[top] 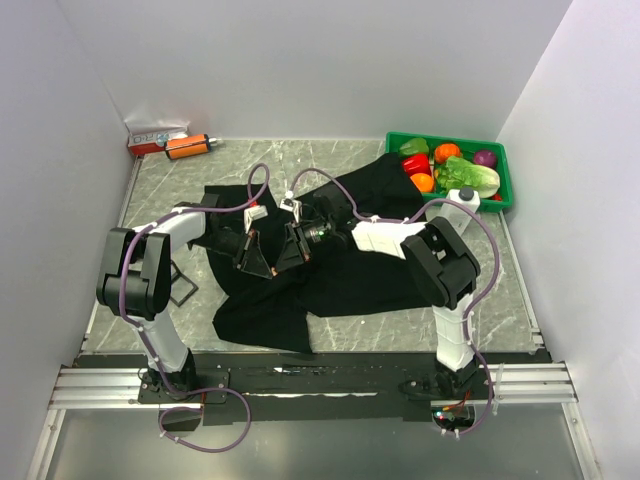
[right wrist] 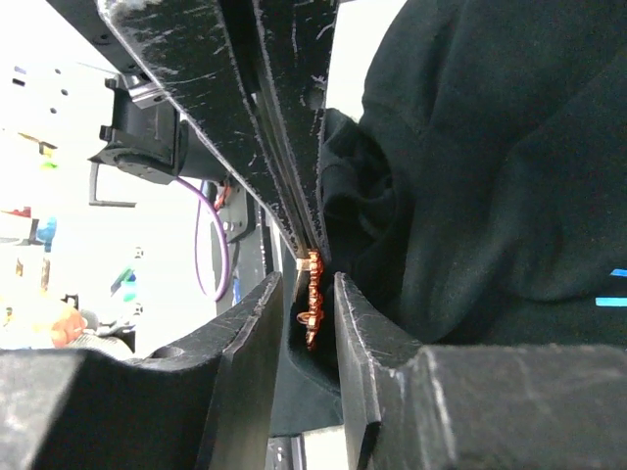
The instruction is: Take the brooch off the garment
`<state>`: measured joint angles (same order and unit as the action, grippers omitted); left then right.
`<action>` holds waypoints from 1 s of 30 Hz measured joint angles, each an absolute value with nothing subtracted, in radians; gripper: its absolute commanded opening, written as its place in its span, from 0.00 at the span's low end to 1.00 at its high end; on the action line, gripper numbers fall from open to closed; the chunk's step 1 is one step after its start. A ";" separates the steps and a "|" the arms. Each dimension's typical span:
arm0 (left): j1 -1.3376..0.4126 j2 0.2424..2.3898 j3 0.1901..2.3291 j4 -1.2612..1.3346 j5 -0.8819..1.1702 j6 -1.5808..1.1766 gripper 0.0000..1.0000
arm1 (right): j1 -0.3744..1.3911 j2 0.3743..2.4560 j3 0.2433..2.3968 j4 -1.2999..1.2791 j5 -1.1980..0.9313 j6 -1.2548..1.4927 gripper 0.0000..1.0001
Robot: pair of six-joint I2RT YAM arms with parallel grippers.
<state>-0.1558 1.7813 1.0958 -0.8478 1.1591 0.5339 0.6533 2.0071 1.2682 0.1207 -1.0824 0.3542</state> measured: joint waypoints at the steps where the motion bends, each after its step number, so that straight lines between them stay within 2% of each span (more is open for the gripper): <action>1: -0.156 1.781 1.098 -0.848 1.159 0.534 0.01 | 0.654 2.012 1.277 0.112 -1.082 0.347 0.32; 18: -0.155 1.781 1.109 -0.854 1.150 0.533 0.01 | 0.667 2.035 1.358 -0.041 -1.055 0.246 0.16; 20: -0.154 1.781 1.113 -0.855 1.150 0.533 0.01 | 0.668 2.035 1.370 -0.061 -1.048 0.236 0.18; 24: -0.154 1.781 1.113 -0.859 1.151 0.534 0.01 | 0.668 2.036 1.374 -0.065 -1.052 0.239 0.29; 30: -0.154 1.781 1.113 -0.865 1.159 0.535 0.01 | 0.669 2.036 1.364 -0.043 -1.076 0.264 0.33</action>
<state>-0.1543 1.7809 1.1133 -0.8650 1.1595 0.5350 0.6693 2.0357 1.3643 -0.0433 -1.0756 0.2638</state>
